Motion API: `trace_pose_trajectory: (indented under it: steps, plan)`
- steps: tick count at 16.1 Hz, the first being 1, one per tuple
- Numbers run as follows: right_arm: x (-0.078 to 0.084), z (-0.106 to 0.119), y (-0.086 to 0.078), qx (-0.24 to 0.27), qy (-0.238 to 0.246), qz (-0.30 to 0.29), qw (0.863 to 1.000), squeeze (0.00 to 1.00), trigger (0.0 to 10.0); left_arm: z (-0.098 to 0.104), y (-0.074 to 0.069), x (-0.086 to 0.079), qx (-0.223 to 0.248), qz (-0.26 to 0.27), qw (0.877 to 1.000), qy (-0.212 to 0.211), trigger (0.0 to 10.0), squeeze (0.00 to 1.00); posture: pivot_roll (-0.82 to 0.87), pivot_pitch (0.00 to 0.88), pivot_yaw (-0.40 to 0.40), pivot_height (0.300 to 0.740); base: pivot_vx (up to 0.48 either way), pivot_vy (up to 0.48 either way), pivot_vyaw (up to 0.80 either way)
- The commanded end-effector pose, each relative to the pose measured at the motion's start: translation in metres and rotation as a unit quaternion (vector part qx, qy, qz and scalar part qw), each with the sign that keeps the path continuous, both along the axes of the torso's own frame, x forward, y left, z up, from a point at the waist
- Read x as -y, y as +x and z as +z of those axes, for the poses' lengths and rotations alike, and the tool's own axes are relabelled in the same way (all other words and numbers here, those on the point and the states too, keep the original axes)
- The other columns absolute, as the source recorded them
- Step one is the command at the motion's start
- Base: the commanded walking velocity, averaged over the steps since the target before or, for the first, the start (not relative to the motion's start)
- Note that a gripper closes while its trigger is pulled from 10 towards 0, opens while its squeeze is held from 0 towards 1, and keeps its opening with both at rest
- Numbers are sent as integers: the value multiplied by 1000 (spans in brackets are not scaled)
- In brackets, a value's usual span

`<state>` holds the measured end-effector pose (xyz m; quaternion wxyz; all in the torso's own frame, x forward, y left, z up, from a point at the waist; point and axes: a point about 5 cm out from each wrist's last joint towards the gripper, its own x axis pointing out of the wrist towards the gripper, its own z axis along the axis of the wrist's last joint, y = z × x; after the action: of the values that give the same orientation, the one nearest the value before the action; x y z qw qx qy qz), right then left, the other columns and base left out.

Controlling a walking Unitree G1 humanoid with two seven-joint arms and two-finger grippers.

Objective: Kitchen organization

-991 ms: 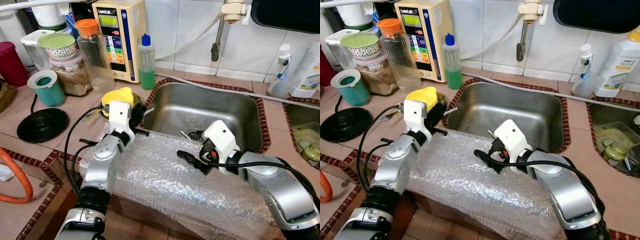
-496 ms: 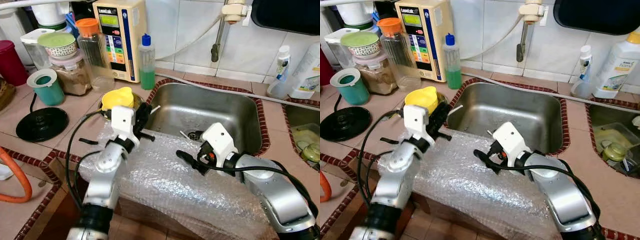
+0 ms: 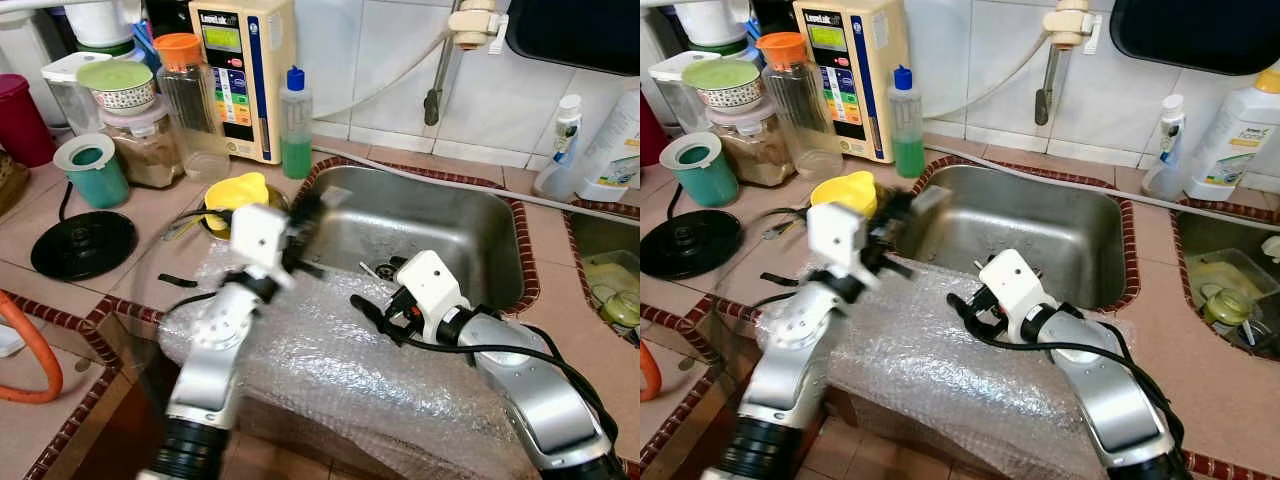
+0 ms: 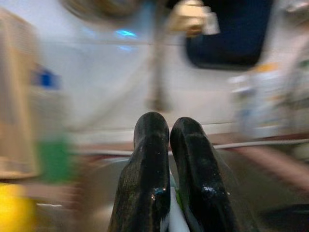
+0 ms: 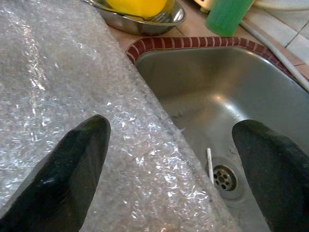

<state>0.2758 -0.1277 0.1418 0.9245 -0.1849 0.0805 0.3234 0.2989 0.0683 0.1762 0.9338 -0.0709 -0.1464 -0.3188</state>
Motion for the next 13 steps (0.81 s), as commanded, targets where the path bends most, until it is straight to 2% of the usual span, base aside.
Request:
trace_pose_trajectory:
  steps: [1,2,3,4,5,7,8,10,11,12,13]
  plan:
    - [5,3,4,11,-6,-13,1000,0,10000,8,-1,5,-49,-83,994,-48,0,0,18,0,1,740,0,0,0]
    - [5,2,4,13,-6,-14,1000,0,10000,10,-2,6,-68,-121,988,-62,0,0,20,0,6,740,0,0,0]
    - [3,1,4,15,-4,-14,1000,0,10000,15,-4,5,-96,-180,975,-92,0,0,21,0,12,740,0,0,0]
    - [2,-1,3,16,-3,-14,1000,0,10000,21,-5,3,-102,-212,966,-111,0,0,21,0,20,740,0,0,0]
    - [1,-3,2,18,-7,-14,1000,0,10000,25,-2,0,-110,-222,961,-126,0,0,20,0,24,740,0,0,0]
    - [4,-3,3,34,-11,-26,999,0,10000,26,0,-3,-119,-230,961,-100,0,0,19,0,30,740,0,0,0]
    - [8,2,6,48,-7,-38,998,0,10000,26,0,-4,-127,-233,959,-93,0,0,18,0,33,740,0,0,0]
    - [11,18,7,81,11,-28,996,0,10000,20,4,-7,-139,-216,964,-69,0,0,19,0,31,740,0,0,0]
    - [10,23,6,91,12,-14,996,0,10000,16,6,-8,-139,-205,967,-51,0,0,19,0,29,740,0,0,0]
    - [6,32,0,113,-3,30,993,0,10000,11,13,-10,-140,-175,974,-37,0,0,17,0,26,740,0,0,0]
    - [6,34,-4,122,-27,56,991,0,10000,10,15,-11,-143,-164,975,-38,0,0,14,0,25,740,0,0,0]
